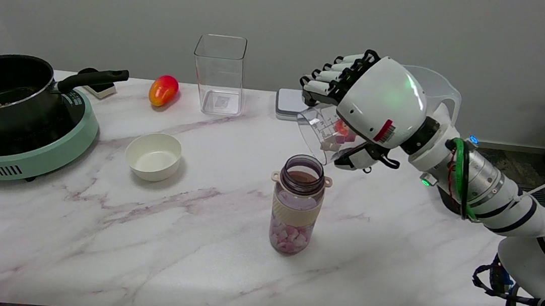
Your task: Pour the contents of the measuring cup into the bottle.
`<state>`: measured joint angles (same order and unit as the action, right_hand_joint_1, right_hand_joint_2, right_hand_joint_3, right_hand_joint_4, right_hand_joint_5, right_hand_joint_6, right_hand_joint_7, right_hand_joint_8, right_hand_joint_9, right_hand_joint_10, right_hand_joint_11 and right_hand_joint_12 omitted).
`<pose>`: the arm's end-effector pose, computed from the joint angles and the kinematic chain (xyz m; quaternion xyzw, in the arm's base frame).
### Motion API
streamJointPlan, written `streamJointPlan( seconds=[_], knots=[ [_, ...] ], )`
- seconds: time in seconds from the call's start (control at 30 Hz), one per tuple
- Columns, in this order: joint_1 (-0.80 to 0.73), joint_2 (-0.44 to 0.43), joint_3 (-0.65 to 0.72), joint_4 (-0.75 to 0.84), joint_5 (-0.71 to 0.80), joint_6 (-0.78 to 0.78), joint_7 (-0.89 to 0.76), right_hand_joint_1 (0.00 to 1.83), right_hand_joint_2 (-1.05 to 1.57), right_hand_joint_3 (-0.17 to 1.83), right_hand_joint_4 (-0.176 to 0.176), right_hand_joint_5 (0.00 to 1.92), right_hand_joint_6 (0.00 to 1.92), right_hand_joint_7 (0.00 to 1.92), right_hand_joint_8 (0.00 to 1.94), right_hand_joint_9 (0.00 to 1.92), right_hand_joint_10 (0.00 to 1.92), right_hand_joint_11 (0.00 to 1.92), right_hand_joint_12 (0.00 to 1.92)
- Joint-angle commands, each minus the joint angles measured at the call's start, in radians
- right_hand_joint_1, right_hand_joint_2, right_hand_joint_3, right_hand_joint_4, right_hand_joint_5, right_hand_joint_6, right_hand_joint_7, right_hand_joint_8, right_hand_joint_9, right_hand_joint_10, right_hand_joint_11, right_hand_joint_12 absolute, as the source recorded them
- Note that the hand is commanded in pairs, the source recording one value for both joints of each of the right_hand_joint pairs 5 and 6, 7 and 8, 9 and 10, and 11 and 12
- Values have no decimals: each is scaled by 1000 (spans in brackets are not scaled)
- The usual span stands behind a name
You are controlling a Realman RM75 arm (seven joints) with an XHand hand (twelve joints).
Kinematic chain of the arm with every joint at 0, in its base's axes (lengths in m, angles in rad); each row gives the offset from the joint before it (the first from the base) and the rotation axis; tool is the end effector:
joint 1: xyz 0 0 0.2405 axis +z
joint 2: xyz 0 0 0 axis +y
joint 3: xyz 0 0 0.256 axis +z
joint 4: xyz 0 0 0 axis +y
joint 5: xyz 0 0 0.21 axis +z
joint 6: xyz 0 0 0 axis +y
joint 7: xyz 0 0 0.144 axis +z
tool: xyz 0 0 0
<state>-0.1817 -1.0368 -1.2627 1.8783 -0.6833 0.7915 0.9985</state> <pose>-0.1128 -0.2633 0.3024 0.8427 0.3106 0.0627 0.4354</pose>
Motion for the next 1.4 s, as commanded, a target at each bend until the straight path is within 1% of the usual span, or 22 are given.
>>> streamJointPlan(
  seconds=[0.03,0.93,1.17,1.4],
  knots=[
    [4,11,-25,0,-66,-7,-5,1244,1503,267,0,1782,1782,1564,1564,1450,1450,1301,1301],
    [16,16,-15,0,-73,-16,3,1228,1520,260,0,1779,1779,1567,1567,1450,1450,1301,1301],
    [33,26,5,0,-104,-4,5,1229,1518,261,0,1780,1780,1567,1567,1450,1450,1301,1301],
    [58,38,58,0,-126,3,8,1237,1509,266,0,1781,1781,1566,1566,1448,1448,1300,1300]
  ],
)
